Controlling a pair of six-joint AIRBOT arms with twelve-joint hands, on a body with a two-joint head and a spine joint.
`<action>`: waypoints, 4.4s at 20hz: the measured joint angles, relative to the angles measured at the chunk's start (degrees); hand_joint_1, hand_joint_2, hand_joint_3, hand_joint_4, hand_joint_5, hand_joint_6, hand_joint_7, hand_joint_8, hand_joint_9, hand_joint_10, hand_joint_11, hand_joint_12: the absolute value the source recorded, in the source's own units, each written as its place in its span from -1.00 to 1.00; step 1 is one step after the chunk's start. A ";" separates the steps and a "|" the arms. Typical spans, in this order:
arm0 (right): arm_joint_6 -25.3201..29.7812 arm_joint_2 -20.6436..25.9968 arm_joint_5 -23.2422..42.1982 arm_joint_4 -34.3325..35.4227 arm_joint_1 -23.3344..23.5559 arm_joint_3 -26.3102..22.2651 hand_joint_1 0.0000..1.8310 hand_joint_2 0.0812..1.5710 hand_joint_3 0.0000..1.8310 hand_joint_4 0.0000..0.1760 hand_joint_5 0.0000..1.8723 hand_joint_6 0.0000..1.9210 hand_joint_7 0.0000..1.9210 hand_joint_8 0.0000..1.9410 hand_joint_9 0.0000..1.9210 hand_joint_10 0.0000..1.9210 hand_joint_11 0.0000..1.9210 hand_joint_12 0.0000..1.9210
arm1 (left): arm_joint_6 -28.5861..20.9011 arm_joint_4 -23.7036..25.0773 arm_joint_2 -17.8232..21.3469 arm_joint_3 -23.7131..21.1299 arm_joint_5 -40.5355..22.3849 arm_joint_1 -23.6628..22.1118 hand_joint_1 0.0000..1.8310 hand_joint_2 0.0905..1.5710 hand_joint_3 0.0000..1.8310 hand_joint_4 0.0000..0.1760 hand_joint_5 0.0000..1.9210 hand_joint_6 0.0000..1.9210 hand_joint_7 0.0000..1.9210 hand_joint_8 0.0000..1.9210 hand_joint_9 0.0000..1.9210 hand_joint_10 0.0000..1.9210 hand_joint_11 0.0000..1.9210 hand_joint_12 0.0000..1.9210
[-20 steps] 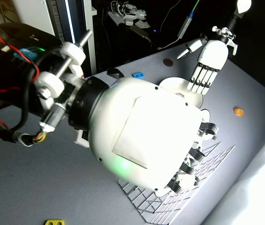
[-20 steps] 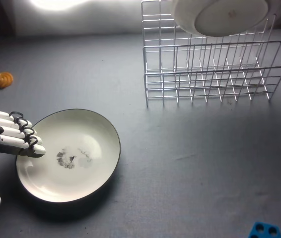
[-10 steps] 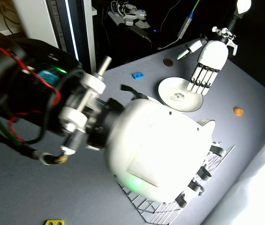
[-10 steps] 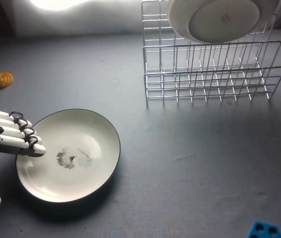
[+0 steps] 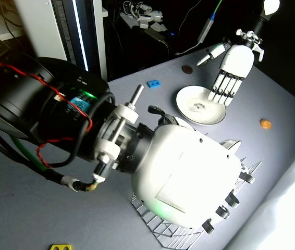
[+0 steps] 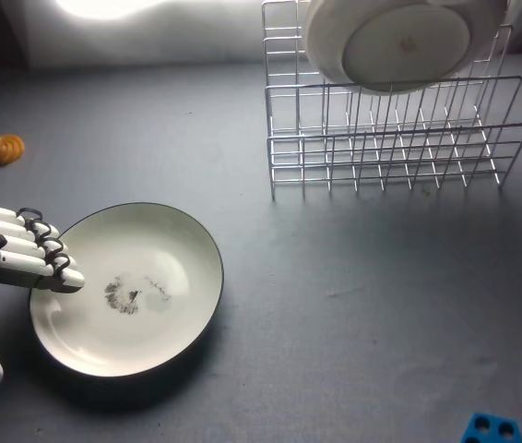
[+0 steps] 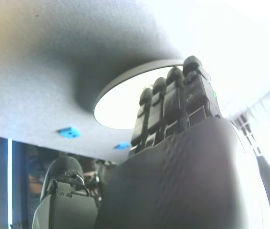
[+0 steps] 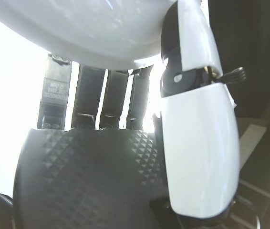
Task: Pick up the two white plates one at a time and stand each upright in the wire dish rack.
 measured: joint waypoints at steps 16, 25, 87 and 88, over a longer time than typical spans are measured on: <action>1.42 -0.28 0.63 1.09 -4.09 1.79 0.33 0.39 -1.00 -0.80 0.00 0.12 0.08 -0.08 0.25 -0.99 -0.27 0.06 | -1.79 1.46 2.58 -1.57 -1.36 0.50 -1.00 0.32 -1.00 -1.00 -0.94 -1.00 -0.95 -1.00 -0.97 -0.99 -1.00 -1.00; 1.44 -0.31 1.14 1.09 -6.43 3.02 0.33 0.40 -1.00 -0.76 0.00 0.13 0.05 -0.04 0.23 -1.00 -0.28 0.10 | -2.19 2.16 2.45 -1.57 -1.07 0.72 -1.00 0.31 -1.00 -1.00 -0.92 -0.99 -0.93 -0.99 -0.97 -0.99 -1.00 -1.00; -43.12 1.33 12.15 -15.34 -5.03 -22.86 0.17 0.32 -1.00 -1.00 -0.52 -1.00 -0.49 -1.00 -0.48 -1.00 -0.93 0.02 | -2.32 1.22 0.59 -1.51 1.05 3.23 -1.00 0.32 -1.00 -1.00 -0.92 -1.00 -0.92 -1.00 -0.96 -1.00 -0.99 -0.99; -45.70 0.39 11.69 -15.17 -6.12 -23.98 0.26 0.27 -1.00 -1.00 -0.76 -1.00 -0.79 -0.99 -0.79 -1.00 -0.99 -0.40 | -2.32 1.07 0.59 -1.51 1.51 3.78 -1.00 0.33 -1.00 -1.00 -0.92 -1.00 -0.92 -1.00 -0.95 -1.00 -0.99 -0.99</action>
